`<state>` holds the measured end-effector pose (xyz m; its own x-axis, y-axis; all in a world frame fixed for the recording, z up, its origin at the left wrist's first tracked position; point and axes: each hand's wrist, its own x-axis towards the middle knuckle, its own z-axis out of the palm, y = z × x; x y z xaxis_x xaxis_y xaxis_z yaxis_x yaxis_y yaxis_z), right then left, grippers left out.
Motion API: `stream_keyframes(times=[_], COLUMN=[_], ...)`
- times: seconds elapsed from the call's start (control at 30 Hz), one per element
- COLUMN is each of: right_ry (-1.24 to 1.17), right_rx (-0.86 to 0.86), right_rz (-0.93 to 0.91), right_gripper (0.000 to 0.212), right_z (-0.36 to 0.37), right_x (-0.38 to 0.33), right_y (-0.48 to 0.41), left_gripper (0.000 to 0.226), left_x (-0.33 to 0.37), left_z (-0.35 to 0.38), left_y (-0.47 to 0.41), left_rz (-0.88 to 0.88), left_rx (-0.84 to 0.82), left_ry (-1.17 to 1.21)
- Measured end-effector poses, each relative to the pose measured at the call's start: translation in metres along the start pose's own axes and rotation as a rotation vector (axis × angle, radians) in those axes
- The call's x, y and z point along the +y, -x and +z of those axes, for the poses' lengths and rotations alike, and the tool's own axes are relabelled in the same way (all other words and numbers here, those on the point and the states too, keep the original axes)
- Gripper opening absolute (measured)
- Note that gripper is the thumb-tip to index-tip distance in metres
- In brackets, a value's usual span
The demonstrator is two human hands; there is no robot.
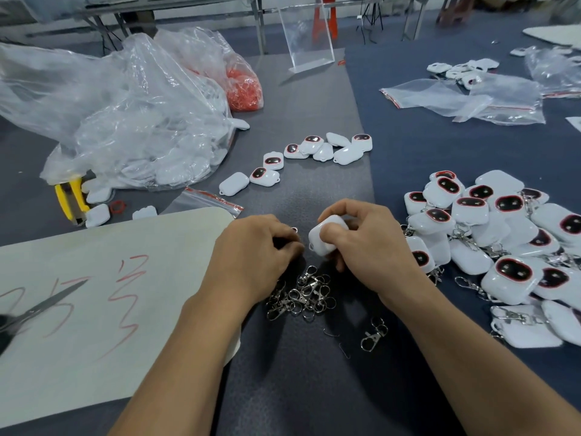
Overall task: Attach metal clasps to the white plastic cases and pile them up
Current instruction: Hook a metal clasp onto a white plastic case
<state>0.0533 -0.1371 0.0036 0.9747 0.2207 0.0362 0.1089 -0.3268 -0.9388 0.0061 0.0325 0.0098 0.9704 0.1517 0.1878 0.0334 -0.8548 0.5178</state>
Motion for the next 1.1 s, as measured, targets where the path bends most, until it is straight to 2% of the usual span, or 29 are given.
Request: stream_keyframes(times=[0.1, 0.2, 0.33, 0.47, 0.57, 0.7, 0.83, 0.97, 1.1], right_ry=[0.031, 0.115, 0.047, 0.133, 0.172, 0.198, 0.252, 0.268, 0.316], right_rx=[0.011, 0.009, -0.008, 0.024, 0.034, 0.085, 0.016, 0.005, 0.053], right_rz=[0.004, -0.036, -0.069, -0.164, -0.168, -0.162, -0.173, -0.161, -0.228], right_gripper=[0.011, 0.010, 0.015, 0.017, 0.005, 0.021, 0.009, 0.012, 0.008], right_z=[0.000, -0.001, -0.001, 0.002, 0.006, 0.009, 0.003, 0.004, 0.006], right_x=[0.001, 0.002, 0.000, -0.003, -0.006, -0.005, -0.003, -0.001, 0.000], right_y=[0.001, 0.001, 0.003, 0.007, 0.008, 0.007, 0.007, 0.007, 0.007], left_gripper=[0.016, 0.014, 0.012, 0.011, 0.015, 0.036, 0.037, 0.032, 0.033], left_x=[-0.004, -0.003, -0.001, 0.006, 0.011, 0.016, 0.017, 0.017, 0.011], left_z=[-0.003, -0.002, -0.004, -0.002, 0.001, 0.002, 0.000, 0.001, 0.002], left_y=[0.003, 0.004, 0.002, 0.005, 0.005, 0.009, 0.012, 0.011, 0.012], left_rz=[-0.055, -0.076, -0.101, -0.030, 0.033, -0.023, 0.022, 0.032, 0.024], left_rx=[-0.005, 0.011, 0.009, 0.063, 0.127, 0.229, 0.212, 0.215, 0.203], left_ry=[-0.006, 0.015, 0.009, -0.100, -0.142, 0.146, 0.322, 0.351, 0.378])
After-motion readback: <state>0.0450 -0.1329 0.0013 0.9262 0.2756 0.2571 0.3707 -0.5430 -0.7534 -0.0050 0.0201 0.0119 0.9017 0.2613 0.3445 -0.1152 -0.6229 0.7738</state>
